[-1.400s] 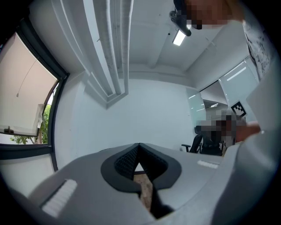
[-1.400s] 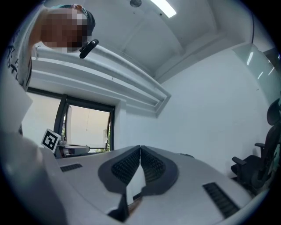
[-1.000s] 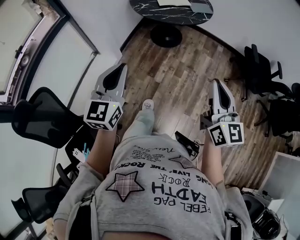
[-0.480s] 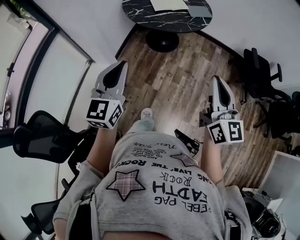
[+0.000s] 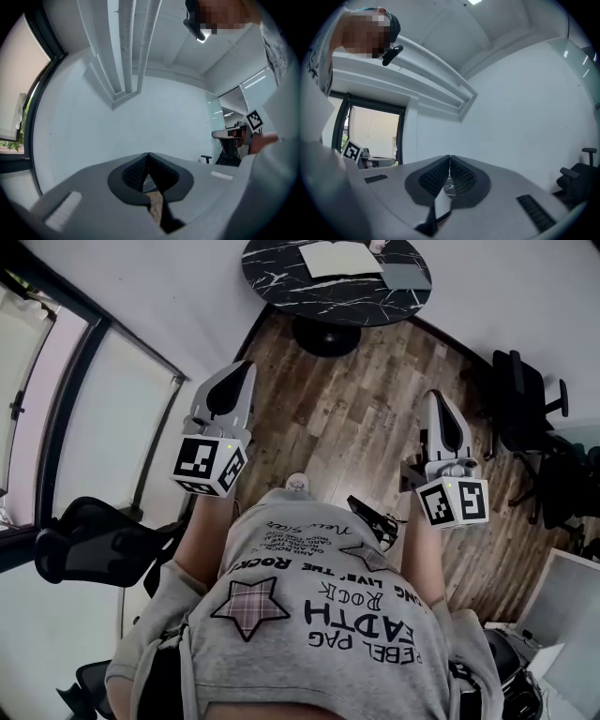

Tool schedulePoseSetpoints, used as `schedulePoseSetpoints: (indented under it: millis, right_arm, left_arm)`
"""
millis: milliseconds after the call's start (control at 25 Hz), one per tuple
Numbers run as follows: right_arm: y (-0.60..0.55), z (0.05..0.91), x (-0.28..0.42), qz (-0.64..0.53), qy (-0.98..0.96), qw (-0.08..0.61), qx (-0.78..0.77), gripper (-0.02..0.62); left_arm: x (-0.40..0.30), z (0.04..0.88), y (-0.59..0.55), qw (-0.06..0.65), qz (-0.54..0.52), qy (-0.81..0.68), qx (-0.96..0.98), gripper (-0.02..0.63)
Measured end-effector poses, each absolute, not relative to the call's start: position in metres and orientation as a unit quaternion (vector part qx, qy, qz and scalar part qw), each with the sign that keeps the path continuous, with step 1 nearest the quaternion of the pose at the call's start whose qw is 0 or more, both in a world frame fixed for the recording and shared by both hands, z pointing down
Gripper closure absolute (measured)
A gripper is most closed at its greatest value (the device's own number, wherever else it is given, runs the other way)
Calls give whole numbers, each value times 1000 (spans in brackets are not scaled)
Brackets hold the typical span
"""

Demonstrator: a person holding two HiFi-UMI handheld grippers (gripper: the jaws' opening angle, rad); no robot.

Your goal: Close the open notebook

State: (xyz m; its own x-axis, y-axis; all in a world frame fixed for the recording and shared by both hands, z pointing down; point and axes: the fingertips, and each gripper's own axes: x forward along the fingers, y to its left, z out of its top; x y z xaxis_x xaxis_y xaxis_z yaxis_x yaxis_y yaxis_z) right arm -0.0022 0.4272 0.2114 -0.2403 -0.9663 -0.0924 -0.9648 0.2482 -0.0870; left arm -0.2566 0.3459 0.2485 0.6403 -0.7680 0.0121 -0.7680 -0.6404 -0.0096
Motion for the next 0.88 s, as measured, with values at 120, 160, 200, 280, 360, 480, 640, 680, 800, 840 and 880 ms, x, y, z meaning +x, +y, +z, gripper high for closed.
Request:
schedulePoseSetpoints:
  millis: [120, 160, 200, 280, 360, 480, 640, 680, 800, 840, 880]
  right_arm:
    - [403, 211, -2, -5, 785, 65, -616, 583]
    - [396, 211, -1, -4, 784, 65, -618, 581]
    - [388, 211, 0, -4, 783, 66, -619, 581]
    - [376, 212, 1, -5, 781, 68, -621, 583]
    - [367, 214, 2, -8, 780, 68, -623, 583]
    - [351, 219, 2, -15, 780, 65, -622, 583]
    - [331, 227, 5, -25, 782, 60, -620, 583]
    - [325, 229, 7, -28, 784, 59, -617, 583]
    - [301, 239, 12, -39, 791, 57, -608, 583]
    - [291, 241, 16, -42, 793, 58, -605, 583]
    - [281, 242, 20, -44, 796, 60, -601, 581]
  left_arm:
    - [-257, 248, 321, 2, -7, 420, -907, 597]
    - [-256, 248, 313, 2, -6, 419, -908, 597]
    - [-256, 248, 305, 3, -6, 418, -908, 597]
    - [-254, 249, 292, 3, -6, 416, -909, 597]
    - [-253, 250, 281, 2, -8, 414, -910, 597]
    - [-254, 251, 266, 1, -9, 416, -909, 597]
    - [-252, 257, 248, -6, -14, 419, -908, 597]
    - [-250, 260, 244, -10, -17, 420, -907, 597]
    - [-244, 266, 228, -16, -20, 426, -904, 597]
    - [-241, 267, 221, -16, -20, 430, -902, 597]
    - [-237, 268, 214, -16, -20, 434, -901, 597]
